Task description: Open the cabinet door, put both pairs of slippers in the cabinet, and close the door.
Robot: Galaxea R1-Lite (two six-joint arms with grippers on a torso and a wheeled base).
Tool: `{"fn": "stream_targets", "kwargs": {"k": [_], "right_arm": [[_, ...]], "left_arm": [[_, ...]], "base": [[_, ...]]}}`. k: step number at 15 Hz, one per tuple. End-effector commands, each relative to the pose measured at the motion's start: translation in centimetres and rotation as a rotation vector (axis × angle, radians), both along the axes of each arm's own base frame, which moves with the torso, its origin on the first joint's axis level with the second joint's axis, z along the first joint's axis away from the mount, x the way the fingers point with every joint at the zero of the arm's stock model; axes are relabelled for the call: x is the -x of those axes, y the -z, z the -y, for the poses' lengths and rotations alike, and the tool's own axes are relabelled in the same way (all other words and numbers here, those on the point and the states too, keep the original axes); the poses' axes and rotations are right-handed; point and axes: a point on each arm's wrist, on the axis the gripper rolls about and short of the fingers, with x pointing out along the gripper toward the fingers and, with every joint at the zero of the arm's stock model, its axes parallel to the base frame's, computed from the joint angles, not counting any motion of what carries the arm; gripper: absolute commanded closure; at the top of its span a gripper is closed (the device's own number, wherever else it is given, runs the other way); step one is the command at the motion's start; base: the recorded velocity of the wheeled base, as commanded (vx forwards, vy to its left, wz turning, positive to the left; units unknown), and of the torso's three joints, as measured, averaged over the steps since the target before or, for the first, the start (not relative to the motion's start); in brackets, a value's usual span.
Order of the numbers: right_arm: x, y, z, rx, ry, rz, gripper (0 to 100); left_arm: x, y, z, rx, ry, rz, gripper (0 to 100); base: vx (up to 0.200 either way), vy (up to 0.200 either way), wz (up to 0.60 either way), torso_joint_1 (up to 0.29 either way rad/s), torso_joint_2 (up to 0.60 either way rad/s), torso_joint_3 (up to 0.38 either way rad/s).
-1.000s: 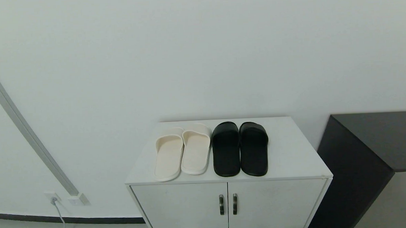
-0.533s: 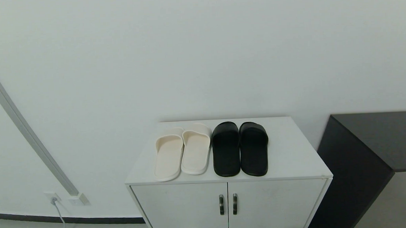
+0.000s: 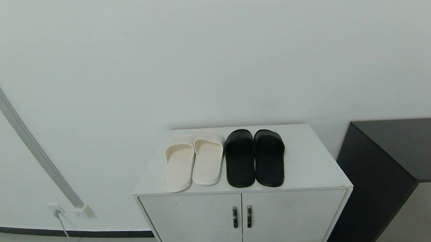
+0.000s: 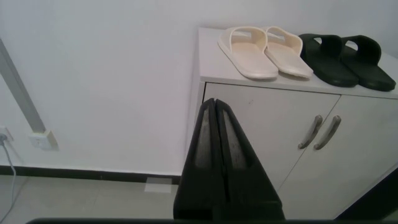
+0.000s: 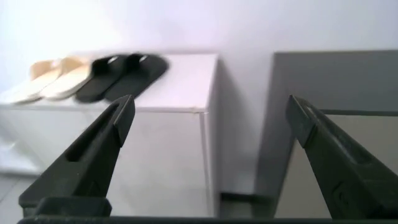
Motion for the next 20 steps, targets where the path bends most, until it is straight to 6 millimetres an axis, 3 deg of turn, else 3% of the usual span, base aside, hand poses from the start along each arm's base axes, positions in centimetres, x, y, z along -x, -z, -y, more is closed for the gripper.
{"fn": "stream_targets", "kwargs": {"k": [1, 3, 4, 7, 10, 15, 20], "right_arm": [[-5.2, -0.9, -0.5, 0.0, -0.195, -0.29, 0], [-8.0, -1.8, -0.9, 0.004, -0.248, -0.333, 0], [-11.4, -3.0, -1.9, -0.005, -0.31, -0.355, 0], [-16.3, -4.8, -4.2, -0.037, -0.388, -0.343, 0], [-18.7, -5.3, -8.2, 0.016, -0.434, -0.382, 0], [-22.2, -6.6, -16.5, 0.045, -0.433, -0.328, 0], [-25.6, -4.7, -24.2, 0.1, -0.25, -0.309, 0]], "left_arm": [[0.0, 0.0, 0.0, 0.001, -0.001, -0.001, 100], [0.0, 0.0, 0.0, 0.001, -0.001, -0.001, 100], [0.0, 0.0, 0.0, 0.001, -0.001, -0.001, 100], [0.0, 0.0, 0.0, 0.001, -0.001, -0.001, 100], [0.0, 0.0, 0.0, 0.001, -0.001, -0.001, 100], [0.0, 0.0, 0.0, 0.001, 0.001, -0.001, 100], [0.0, 0.0, 0.0, 0.001, -0.001, -0.001, 100]], "base": [[0.0, 0.0, 0.0, 0.0, 0.0, 0.0], [0.0, 0.0, 0.0, 0.0, 0.0, 0.0], [0.0, 0.0, 0.0, 0.0, 0.0, 0.0], [0.0, 0.0, 0.0, 0.0, 0.0, 0.0], [0.0, 0.0, 0.0, 0.0, 0.0, 0.0], [0.0, 0.0, 0.0, 0.0, 0.0, 0.0], [0.0, 0.0, 0.0, 0.0, 0.0, 0.0]]}}
